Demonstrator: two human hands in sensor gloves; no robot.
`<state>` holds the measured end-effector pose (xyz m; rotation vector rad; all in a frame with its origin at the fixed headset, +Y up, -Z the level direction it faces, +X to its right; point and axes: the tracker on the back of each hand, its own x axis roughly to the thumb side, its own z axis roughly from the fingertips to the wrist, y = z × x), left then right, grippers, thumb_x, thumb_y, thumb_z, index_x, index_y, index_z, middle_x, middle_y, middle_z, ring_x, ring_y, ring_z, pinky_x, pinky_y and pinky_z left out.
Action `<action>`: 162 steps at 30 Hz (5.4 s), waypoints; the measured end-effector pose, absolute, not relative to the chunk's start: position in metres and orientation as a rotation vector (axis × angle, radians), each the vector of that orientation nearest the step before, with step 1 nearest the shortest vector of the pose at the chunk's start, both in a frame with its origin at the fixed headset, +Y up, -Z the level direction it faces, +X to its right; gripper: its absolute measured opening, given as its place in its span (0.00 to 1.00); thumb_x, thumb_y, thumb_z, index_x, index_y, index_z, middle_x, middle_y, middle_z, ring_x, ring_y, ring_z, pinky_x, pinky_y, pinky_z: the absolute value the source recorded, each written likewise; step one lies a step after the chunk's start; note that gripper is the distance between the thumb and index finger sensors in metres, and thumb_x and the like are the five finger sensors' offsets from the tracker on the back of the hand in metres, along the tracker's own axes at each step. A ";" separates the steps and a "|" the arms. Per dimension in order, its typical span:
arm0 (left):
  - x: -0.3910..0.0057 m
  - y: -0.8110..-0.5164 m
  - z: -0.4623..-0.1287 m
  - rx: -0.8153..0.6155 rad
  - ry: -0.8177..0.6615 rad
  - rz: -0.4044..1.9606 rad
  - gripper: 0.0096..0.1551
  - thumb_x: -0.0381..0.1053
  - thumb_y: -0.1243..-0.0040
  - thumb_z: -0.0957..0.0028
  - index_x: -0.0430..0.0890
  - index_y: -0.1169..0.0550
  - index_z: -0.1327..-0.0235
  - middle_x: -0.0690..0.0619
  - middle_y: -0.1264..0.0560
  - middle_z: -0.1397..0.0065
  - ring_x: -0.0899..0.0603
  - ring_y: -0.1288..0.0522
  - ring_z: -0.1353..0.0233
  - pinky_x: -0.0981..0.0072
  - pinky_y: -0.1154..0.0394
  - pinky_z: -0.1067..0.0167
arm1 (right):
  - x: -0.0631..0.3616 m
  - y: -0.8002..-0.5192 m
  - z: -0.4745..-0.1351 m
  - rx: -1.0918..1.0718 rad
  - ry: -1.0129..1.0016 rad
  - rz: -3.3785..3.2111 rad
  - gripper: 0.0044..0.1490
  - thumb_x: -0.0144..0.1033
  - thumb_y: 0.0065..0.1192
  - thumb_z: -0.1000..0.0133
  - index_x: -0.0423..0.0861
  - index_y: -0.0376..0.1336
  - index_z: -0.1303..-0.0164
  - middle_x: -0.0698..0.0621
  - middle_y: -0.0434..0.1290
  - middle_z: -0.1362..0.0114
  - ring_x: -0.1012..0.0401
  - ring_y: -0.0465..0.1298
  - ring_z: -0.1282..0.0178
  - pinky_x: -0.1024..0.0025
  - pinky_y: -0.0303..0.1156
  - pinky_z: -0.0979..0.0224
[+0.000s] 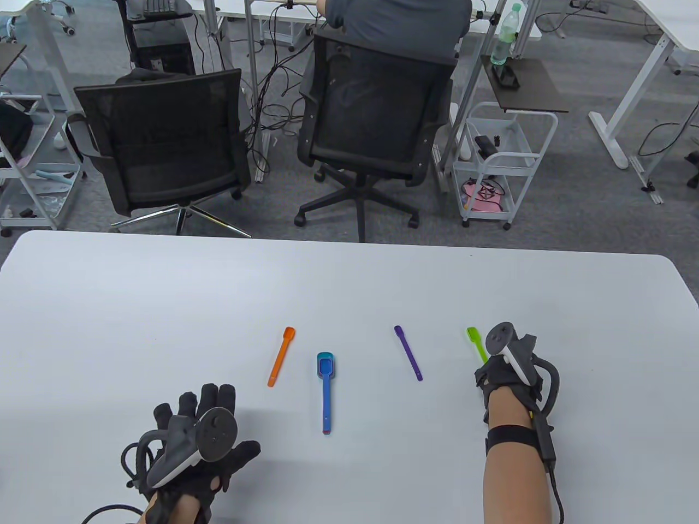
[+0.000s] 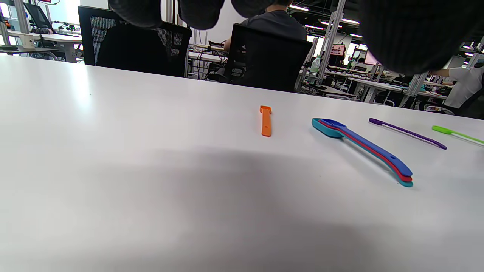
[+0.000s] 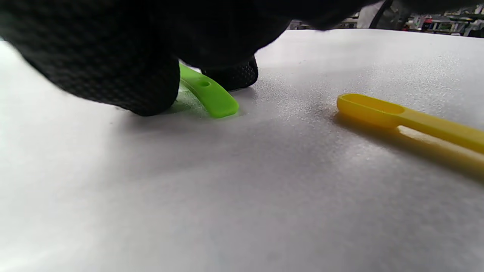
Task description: Nest measuring spoons
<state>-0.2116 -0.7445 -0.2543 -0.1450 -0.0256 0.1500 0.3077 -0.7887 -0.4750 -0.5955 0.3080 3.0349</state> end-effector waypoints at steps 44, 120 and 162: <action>-0.211 -0.743 -0.254 -0.134 -0.034 0.158 0.68 0.77 0.35 0.56 0.43 0.48 0.13 0.36 0.49 0.10 0.19 0.47 0.13 0.14 0.57 0.32 | 0.301 -0.794 -0.470 -0.641 0.136 3.069 0.36 0.52 0.82 0.56 0.41 0.75 0.46 0.63 0.80 0.75 0.67 0.75 0.88 0.66 0.79 0.80; -0.202 -0.739 -0.247 -0.159 -0.093 0.174 0.67 0.76 0.35 0.55 0.42 0.47 0.13 0.35 0.47 0.10 0.20 0.43 0.14 0.15 0.56 0.32 | 0.038 -0.745 -0.342 -0.506 0.084 2.895 0.36 0.54 0.79 0.54 0.35 0.75 0.52 0.65 0.81 0.76 0.69 0.76 0.91 0.67 0.81 0.83; -0.205 -0.738 -0.249 -0.177 -0.081 0.185 0.67 0.76 0.35 0.55 0.42 0.47 0.13 0.35 0.46 0.11 0.20 0.42 0.14 0.15 0.56 0.31 | 0.002 -0.775 -0.343 -0.397 0.140 2.962 0.36 0.55 0.77 0.54 0.37 0.75 0.51 0.65 0.81 0.75 0.68 0.76 0.89 0.65 0.81 0.80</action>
